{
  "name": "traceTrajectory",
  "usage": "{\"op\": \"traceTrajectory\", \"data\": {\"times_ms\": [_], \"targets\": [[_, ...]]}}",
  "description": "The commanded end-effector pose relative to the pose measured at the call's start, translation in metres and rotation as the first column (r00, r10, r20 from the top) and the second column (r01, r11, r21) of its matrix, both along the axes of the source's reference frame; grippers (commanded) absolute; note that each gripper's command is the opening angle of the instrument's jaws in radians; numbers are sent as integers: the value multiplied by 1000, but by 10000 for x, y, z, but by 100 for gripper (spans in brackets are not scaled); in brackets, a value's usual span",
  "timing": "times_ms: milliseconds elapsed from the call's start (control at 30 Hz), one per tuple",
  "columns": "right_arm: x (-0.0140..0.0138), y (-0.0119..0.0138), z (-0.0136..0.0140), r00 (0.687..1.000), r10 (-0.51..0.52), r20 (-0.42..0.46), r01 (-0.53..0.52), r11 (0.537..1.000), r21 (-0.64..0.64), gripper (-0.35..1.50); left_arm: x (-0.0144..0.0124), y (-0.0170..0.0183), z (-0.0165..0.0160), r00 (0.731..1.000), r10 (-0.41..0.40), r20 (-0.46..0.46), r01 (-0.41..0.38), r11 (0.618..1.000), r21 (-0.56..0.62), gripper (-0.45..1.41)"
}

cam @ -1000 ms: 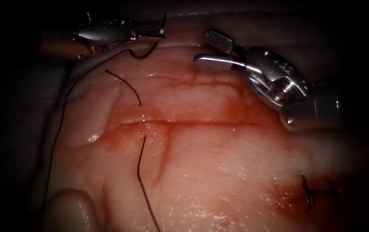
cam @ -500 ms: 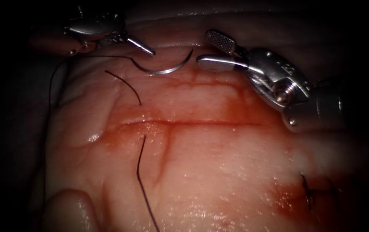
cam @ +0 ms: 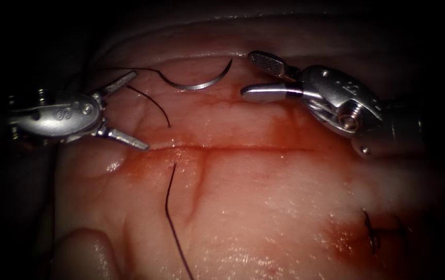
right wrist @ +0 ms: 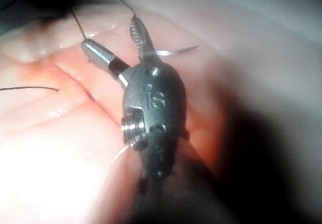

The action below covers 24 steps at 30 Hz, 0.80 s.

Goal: Wound Closure
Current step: With the left grasper, grab a long length of suture for wrapping.

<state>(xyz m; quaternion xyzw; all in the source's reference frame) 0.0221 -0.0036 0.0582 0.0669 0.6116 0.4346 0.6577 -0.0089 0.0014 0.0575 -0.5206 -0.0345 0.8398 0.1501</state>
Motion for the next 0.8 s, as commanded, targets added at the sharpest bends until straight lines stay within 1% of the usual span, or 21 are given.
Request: {"op": "traceTrajectory", "data": {"times_ms": [33, 133, 333, 400, 467, 667, 733, 800], "targets": [[6, -3, 5, 1000, -5, -1, 5, 1000, 0, 128, -6, -11, 0, 1000, 16, 4, -16, 999, -28, 71], [6, -4, 6, 1000, -8, -4, 8, 1000, -2, 128, -7, -37, -12, 998, 55, 26, -54, 997, -59, 71], [2, -4, 8, 1000, -11, -4, 11, 1000, -3, 125, -13, -76, -29, 992, 118, 32, -116, 990, -74, 57], [1, -5, 8, 1000, -12, -5, 12, 1000, -4, 125, -17, -88, -36, 991, 133, 25, -131, 988, -83, 42], [0, -6, 9, 1000, -14, -5, 14, 1000, -6, 125, -21, -99, -44, 989, 150, 13, -148, 985, -87, 37], [-3, -10, 12, 1000, -18, -7, 18, 1000, -11, 121, -37, -127, -68, 978, 203, -46, -207, 972, -114, 36], [-4, -11, 13, 1000, -19, -6, 19, 1000, -13, 121, -43, -135, -75, 978, 203, -51, -208, 970, -123, 36], [-4, -11, 14, 1000, -19, -6, 18, 1000, -14, 120, -50, -139, -83, 978, 199, -54, -204, 971, -123, 41]]}}
